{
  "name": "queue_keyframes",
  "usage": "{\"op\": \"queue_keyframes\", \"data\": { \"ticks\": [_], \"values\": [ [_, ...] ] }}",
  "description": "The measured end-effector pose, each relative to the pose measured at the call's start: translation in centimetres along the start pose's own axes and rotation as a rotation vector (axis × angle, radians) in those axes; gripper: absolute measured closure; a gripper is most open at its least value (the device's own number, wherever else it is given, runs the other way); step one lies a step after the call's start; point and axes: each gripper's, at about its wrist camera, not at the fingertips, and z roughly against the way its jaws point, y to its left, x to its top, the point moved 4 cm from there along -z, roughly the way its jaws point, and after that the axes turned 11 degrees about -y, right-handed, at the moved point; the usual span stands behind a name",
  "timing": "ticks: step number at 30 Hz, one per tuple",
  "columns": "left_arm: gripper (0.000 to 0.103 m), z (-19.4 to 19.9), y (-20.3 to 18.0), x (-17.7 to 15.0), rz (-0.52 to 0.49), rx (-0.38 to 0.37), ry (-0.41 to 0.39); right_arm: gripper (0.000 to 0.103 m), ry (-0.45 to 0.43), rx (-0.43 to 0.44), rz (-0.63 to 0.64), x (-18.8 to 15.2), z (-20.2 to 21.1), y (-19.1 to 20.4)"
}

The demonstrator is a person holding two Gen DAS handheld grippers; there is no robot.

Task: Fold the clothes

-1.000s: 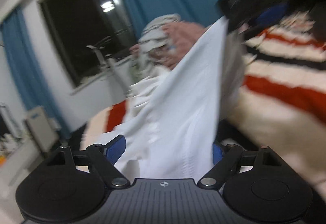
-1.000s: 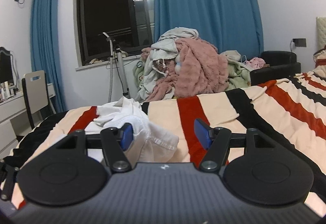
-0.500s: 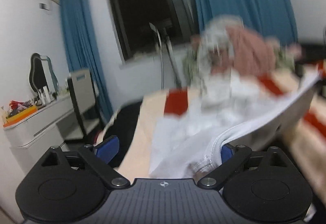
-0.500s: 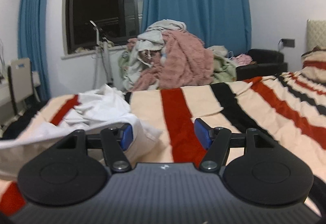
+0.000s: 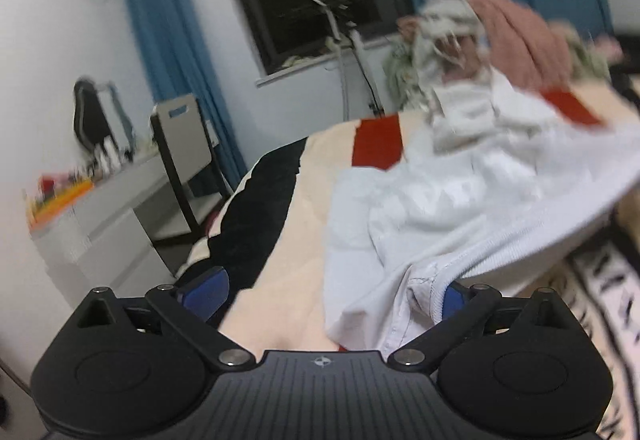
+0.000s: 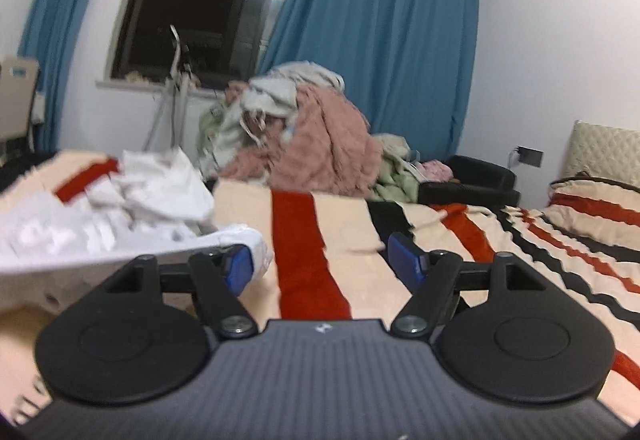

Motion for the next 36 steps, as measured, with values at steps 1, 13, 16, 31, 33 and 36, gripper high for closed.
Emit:
{"op": "queue_keyframes", "data": {
  "ticks": [1,13,16,31,33,36],
  "values": [
    [0.001,0.2,0.3,0.0,0.037,-0.007,-0.002,0.031,-0.001,-0.013,0.032,-0.4,0.1,0.2],
    [0.001,8.9,8.2,8.2,0.362,0.053,-0.293,0.031,-0.138,-0.012,-0.079,6.6,5.7,-1.6],
    [0.001,12.7,11.3,13.7,0.391,0.059,-0.414,0.031,-0.230,0.008,-0.133,13.1,7.7,-3.0],
    [0.000,30.1,21.0,43.7,0.362,-0.014,-0.845,0.030,-0.595,0.067,-0.278,46.6,16.3,-14.9],
    [0.000,29.3,20.6,45.4,0.363,-0.042,-0.821,0.030,-0.602,0.069,-0.267,48.8,15.9,-15.9],
    [0.000,26.6,18.9,46.1,0.353,-0.067,-0.775,0.029,-0.558,0.074,-0.241,49.5,13.6,-16.3]
  ]
}}
